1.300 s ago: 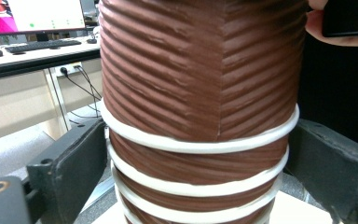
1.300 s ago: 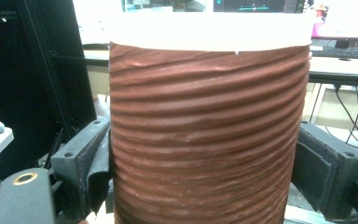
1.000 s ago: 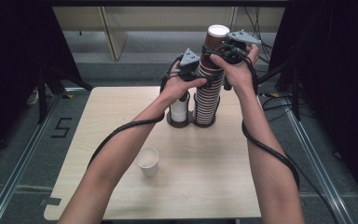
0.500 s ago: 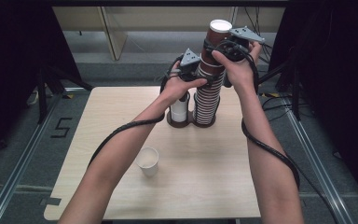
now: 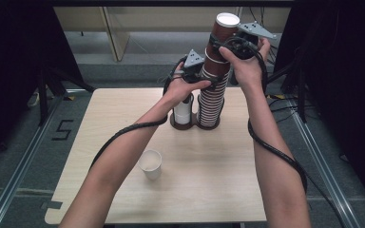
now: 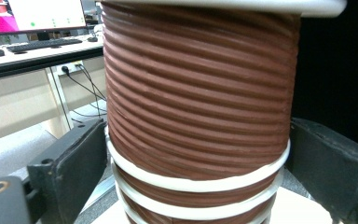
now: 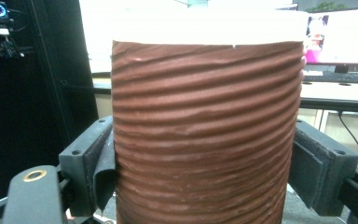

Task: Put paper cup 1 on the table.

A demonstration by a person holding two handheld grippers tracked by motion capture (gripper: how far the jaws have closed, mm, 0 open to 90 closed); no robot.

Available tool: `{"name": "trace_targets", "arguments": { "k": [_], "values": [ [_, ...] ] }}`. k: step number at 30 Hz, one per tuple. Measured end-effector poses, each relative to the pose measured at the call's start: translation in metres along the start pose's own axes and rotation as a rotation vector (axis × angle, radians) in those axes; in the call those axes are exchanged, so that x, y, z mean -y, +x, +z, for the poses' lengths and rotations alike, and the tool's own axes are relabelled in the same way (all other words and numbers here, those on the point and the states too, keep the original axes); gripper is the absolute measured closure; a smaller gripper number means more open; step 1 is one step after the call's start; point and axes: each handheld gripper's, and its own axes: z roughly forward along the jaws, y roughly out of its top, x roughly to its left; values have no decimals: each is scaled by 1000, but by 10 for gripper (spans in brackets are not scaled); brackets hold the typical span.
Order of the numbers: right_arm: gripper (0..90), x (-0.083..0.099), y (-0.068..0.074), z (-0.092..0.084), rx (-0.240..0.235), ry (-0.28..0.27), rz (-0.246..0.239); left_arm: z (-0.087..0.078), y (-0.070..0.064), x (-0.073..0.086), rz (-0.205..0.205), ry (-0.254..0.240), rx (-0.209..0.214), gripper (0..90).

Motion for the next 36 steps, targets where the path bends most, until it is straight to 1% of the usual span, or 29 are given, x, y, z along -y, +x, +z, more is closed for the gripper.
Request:
{"name": "trace_targets", "arguments": {
  "k": [1, 2, 3, 4, 7, 10, 13, 14, 17, 18, 19, 20, 22, 24, 27, 28, 30, 31, 33, 34, 36],
  "values": [
    [194, -1, 1, -1, -4, -2, 6, 0, 0, 0, 1, -1, 1, 61],
    [194, -2, 0, -1, 1, -10, -2, 0, 0, 0, 1, 1, 2, 62],
    [194, -3, 1, -3, -7, -6, 7, 0, -1, 0, 2, 3, 1, 62],
    [194, -4, 0, -3, -2, -12, -3, 0, -1, -1, 5, 4, 1, 62],
    [194, -6, 0, -4, -5, -28, 8, 0, -1, 0, 6, 4, -1, 62],
    [194, -8, -1, -5, 2, -33, -5, 0, -1, 0, 8, 3, 0, 62],
    [194, -10, -1, -6, -4, -40, 8, 0, -1, 0, 9, 4, -2, 63],
    [194, -10, -1, -6, 0, -49, 6, 0, -1, 0, 9, 4, -2, 63],
    [194, -11, -3, -6, 5, -51, 2, 0, -1, 0, 12, 4, -2, 63],
    [194, -11, -3, -7, 1, -51, 13, 0, -1, 0, 12, 3, -2, 63],
    [194, -11, -4, -7, 2, -55, 3, 0, -1, 0, 13, 4, -2, 63],
    [194, -12, -4, -7, 2, -54, 5, 0, -1, 0, 13, 4, -1, 64],
    [194, -13, -5, -8, 2, -67, 8, 0, -1, 0, 12, 5, -1, 64],
    [194, -15, -5, -10, -8, -78, 23, 0, -1, 0, 12, 5, 1, 63],
    [194, -17, -5, -11, 2, -89, 16, 0, -1, -1, 8, 3, 1, 64],
    [195, -18, -6, -12, 3, -81, 14, 0, -1, -1, 8, 3, 1, 64],
    [195, -20, -6, -13, -5, -99, 23, 0, -1, -1, 8, 4, 0, 64],
    [196, -21, -5, -14, -7, -100, 30, 0, -1, -1, 8, 4, -1, 64],
    [197, -24, -6, -15, -7, -105, 33, 0, -1, 0, 3, 6, -4, 64],
    [197, -24, -6, -16, -6, -112, 27, 0, -1, 0, 5, 7, -3, 64],
    [198, -26, -6, -17, -11, -109, 26, 0, 0, -1, 4, 7, -4, 64]
  ]
}}
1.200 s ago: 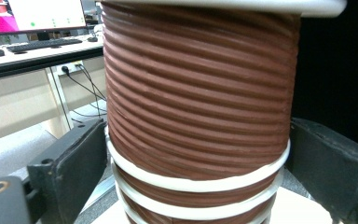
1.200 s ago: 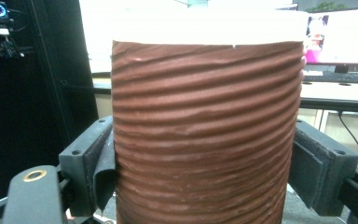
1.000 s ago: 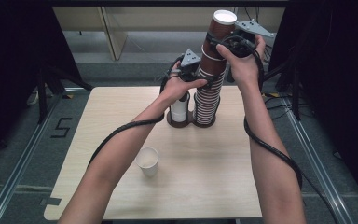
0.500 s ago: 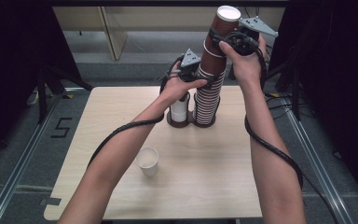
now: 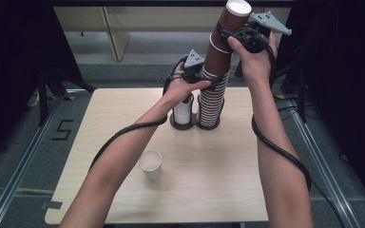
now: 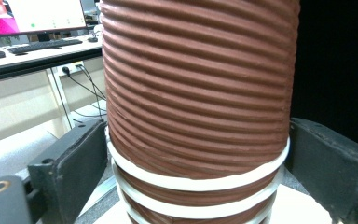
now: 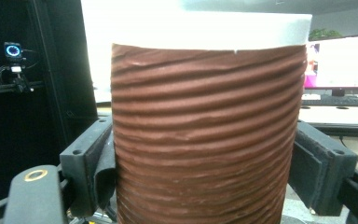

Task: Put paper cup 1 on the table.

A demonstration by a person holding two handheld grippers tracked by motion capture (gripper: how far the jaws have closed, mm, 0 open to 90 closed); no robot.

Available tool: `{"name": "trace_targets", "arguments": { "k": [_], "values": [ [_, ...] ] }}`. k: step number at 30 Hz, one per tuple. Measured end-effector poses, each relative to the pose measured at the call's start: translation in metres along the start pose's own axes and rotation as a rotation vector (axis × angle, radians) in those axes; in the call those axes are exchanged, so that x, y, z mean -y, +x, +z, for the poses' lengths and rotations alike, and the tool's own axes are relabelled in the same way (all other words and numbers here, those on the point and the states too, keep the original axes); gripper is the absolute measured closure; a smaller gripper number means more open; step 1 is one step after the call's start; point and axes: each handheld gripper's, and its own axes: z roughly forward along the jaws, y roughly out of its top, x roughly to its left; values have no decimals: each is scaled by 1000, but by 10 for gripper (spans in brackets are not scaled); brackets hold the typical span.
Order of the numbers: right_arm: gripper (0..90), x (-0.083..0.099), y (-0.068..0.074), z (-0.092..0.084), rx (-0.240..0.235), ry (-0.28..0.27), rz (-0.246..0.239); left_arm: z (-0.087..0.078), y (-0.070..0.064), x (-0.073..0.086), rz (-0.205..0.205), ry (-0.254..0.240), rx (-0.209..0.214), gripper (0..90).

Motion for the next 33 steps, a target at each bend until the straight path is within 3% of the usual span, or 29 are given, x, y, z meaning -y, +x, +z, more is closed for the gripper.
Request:
{"name": "trace_targets", "arguments": {
  "k": [12, 23, 33],
  "values": [
    [200, -13, -5, -17, 7, -39, 17, 0, 0, 0, 0, 4, 0, 64],
    [201, -7, -10, -34, 7, -55, 14, -1, 1, 0, -14, -1, 12, 66],
    [202, -4, -16, -57, 20, -62, -8, -22, 1, -5, -4, -6, 16, 56]
  ]
}}
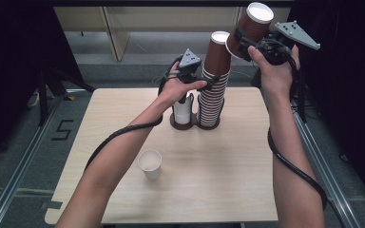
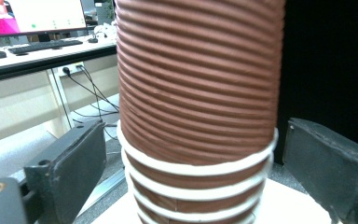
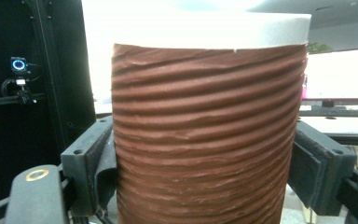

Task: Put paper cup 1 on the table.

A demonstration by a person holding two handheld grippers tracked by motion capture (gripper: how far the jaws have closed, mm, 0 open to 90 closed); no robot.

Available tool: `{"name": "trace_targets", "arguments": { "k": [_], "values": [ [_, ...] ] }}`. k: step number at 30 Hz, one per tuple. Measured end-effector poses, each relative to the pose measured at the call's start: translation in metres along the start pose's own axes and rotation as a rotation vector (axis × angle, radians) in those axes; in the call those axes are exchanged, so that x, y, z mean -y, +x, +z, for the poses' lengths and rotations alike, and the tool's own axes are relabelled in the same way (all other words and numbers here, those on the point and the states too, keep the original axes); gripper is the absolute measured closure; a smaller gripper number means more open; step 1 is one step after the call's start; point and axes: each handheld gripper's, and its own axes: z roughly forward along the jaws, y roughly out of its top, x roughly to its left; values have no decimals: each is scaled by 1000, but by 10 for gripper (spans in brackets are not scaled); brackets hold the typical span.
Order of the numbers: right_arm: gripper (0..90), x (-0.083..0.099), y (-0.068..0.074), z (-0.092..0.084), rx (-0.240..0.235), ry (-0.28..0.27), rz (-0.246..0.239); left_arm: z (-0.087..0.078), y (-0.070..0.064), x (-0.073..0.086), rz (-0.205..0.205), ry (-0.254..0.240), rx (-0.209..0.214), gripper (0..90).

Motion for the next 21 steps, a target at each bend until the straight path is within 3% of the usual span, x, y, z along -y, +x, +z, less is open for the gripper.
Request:
{"name": "trace_targets", "arguments": {
  "k": [12, 21],
  "values": [
    [201, 18, -6, -25, 20, 32, -41, -51, -9, -6, 9, 17, 10, 58],
    [201, 37, -1, -37, 15, 72, -66, -87, -13, -2, 25, 19, 6, 59]
  ]
}}
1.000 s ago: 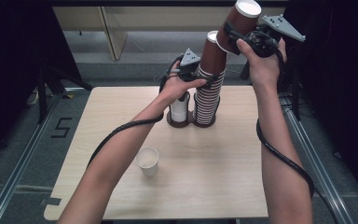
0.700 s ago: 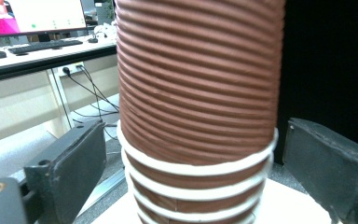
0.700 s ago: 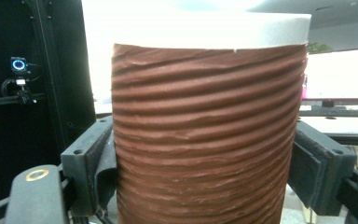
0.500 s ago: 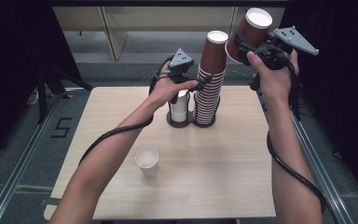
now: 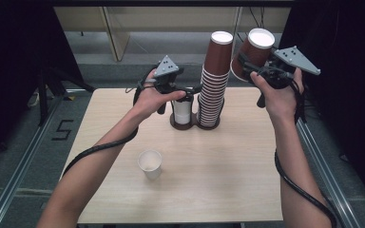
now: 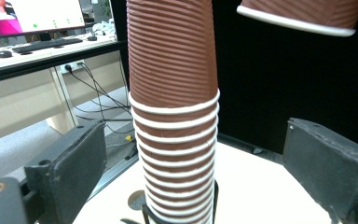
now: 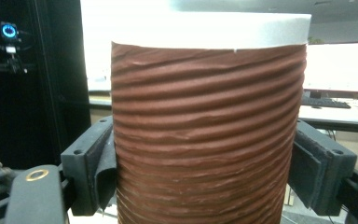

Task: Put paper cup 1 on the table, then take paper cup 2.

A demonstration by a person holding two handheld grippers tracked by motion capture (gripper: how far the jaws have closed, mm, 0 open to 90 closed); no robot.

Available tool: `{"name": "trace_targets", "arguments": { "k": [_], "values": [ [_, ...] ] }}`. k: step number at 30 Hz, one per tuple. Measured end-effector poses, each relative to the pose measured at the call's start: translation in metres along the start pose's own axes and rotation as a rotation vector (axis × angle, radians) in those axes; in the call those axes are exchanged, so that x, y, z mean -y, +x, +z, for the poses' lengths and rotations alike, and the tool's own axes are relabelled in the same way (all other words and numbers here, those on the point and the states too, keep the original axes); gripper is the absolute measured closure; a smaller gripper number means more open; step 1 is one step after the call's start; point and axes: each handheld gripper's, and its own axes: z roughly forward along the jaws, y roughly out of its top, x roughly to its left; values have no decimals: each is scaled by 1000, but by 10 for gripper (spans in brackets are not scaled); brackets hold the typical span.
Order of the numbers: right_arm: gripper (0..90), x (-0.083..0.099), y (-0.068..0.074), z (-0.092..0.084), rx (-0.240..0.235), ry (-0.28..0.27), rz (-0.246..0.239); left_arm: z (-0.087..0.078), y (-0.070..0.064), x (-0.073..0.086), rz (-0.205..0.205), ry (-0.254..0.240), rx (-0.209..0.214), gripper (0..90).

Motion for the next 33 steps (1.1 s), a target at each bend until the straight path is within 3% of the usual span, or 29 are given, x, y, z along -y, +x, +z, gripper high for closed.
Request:
{"name": "trace_targets", "arguments": {
  "k": [6, 12, 25, 30, 33],
  "values": [
    [201, 22, 3, -8, 2, 28, -17, -20, -5, 16, 5, 13, 15, 60],
    [200, 45, 4, -15, 0, 66, -11, -31, -7, 33, -8, 17, 17, 61],
    [200, 95, 20, -27, -16, 145, -14, -40, -15, 50, -24, 20, 16, 65],
    [201, 110, 28, -28, -25, 181, -13, -40, -15, 56, -47, 20, 12, 66],
    [201, 115, 31, -29, -39, 181, -33, -41, -18, 57, -37, 29, 15, 67]
  ]
}}
